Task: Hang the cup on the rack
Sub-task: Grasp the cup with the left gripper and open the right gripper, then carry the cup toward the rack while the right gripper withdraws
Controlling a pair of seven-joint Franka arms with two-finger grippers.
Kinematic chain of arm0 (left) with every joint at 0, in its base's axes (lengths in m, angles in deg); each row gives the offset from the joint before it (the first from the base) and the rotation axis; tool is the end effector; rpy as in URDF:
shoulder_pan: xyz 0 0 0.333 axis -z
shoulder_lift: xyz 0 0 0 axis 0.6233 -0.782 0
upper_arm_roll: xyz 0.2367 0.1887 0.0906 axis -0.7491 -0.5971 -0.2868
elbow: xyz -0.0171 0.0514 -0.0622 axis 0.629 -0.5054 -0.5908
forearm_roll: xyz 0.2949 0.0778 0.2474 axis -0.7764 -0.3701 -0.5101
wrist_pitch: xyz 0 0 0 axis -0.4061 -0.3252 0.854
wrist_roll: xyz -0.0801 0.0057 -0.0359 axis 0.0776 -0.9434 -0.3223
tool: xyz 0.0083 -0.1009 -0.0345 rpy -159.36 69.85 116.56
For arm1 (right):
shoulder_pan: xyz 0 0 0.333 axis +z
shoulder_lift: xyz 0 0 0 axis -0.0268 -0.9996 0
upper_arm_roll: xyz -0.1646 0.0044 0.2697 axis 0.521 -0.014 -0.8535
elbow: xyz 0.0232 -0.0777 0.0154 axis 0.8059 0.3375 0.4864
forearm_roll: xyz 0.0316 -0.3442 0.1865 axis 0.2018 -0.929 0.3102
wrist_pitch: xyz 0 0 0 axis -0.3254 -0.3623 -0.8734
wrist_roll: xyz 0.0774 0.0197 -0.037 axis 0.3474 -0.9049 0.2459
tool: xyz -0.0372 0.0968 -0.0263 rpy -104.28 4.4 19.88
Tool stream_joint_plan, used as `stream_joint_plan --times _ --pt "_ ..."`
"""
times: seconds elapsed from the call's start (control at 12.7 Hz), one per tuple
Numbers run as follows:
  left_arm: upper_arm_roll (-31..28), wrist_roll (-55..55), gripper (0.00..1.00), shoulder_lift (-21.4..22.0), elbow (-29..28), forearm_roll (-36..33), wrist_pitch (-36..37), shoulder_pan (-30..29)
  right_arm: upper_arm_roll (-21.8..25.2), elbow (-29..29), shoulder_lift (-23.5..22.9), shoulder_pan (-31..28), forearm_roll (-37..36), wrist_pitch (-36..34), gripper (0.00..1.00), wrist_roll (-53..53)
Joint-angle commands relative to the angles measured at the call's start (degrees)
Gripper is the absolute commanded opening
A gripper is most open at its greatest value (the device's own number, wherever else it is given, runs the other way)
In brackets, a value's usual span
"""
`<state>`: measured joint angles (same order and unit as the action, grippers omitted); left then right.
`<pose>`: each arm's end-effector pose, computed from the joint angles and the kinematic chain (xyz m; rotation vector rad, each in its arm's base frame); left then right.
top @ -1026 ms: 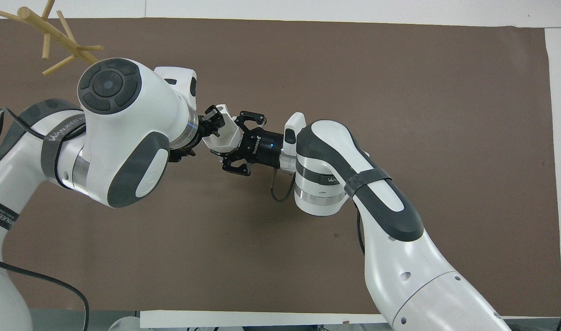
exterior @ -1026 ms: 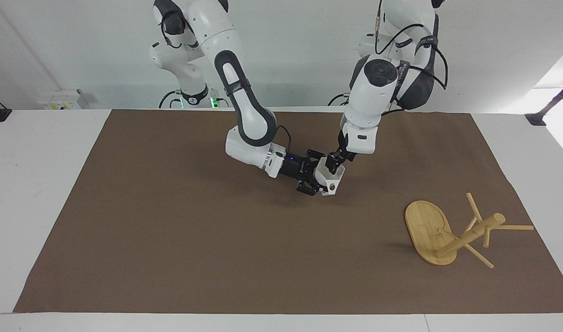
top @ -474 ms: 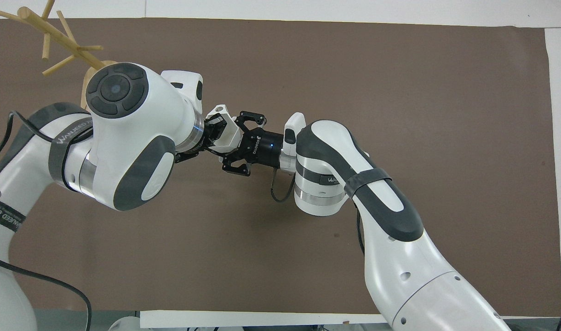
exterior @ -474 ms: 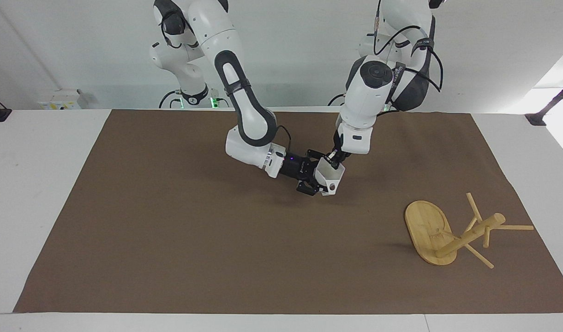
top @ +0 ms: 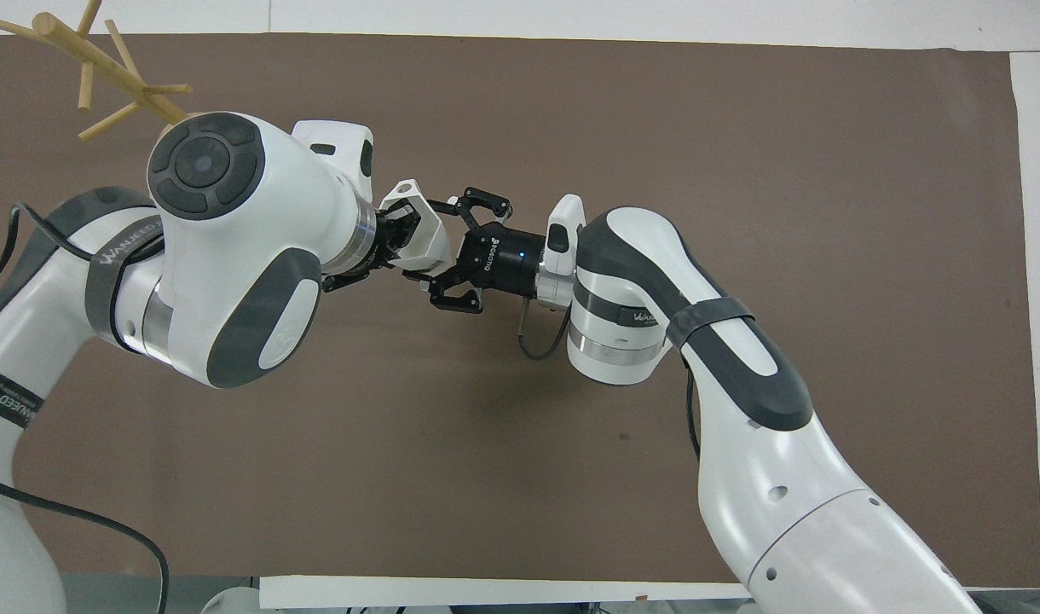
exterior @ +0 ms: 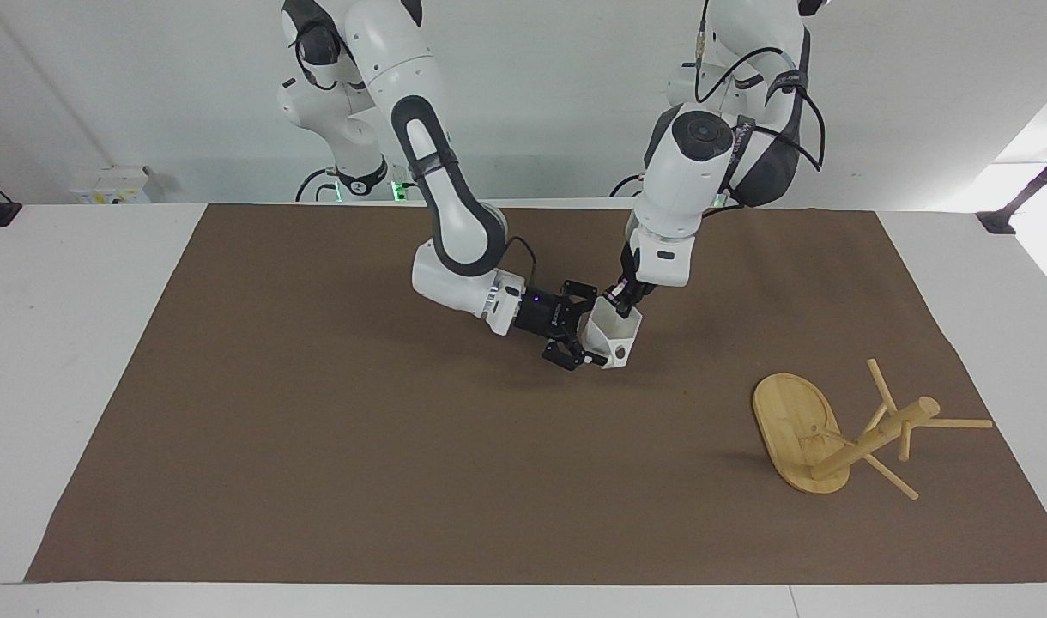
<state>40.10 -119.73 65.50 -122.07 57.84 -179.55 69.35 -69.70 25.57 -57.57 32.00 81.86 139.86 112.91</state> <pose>0.5102 -0.3331 0.4721 2.9121 0.8257 0.0050 0.5509 0.3576 0.2915 -1.5979 -1.0995 -1.2369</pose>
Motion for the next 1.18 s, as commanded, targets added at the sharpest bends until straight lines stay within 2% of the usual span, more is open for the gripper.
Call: stream_joint_plan --times 0.0,0.16,0.32,0.47,0.63,0.71,0.79,0.95,1.11 --pt "-0.6 -0.2 0.0 -0.5 1.4 -1.7 0.0 -0.4 -0.1 3.2 2.2 -8.3 -6.0 -7.6 1.0 1.5" --pt "-0.6 -6.8 0.0 -0.8 1.1 -7.8 -2.4 -0.4 -0.1 3.2 2.3 -16.5 -17.3 -14.6 1.0 0.2" --pt "-0.8 -8.8 0.0 0.1 -0.5 -9.3 -6.3 -0.5 -0.1 2.3 2.6 -24.6 -29.2 -22.8 1.0 -3.4" --pt "-0.8 -9.3 0.0 1.8 -3.3 -9.4 -15.1 -4.8 -0.1 -0.2 2.4 -32.9 -42.0 -31.5 1.0 -9.2" --pt "-0.6 -9.3 0.0 4.4 -11.1 -9.4 -29.2 -9.8 0.1 -2.0 3.1 -39.8 -54.7 -37.5 1.0 -14.5" --pt "-0.5 -9.2 0.0 5.2 -16.0 -9.3 -37.8 -11.5 0.1 -3.0 4.8 -43.1 -62.8 -38.6 1.0 -17.4" --pt "-0.4 -8.6 0.0 5.5 -19.0 -9.3 -43.0 -13.4 0.1 -3.3 7.7 -45.5 -70.8 -38.8 1.0 -21.1" --pt "-0.3 -8.4 0.0 1.8 -19.4 -9.3 -48.3 -14.5 0.3 -3.8 14.9 -46.5 -83.1 -38.8 1.0 -31.4" --pt "-0.4 -8.4 0.0 0.9 -20.5 -9.2 -55.7 -14.7 0.2 -4.0 20.9 -46.4 -89.2 -38.7 1.0 -47.8"
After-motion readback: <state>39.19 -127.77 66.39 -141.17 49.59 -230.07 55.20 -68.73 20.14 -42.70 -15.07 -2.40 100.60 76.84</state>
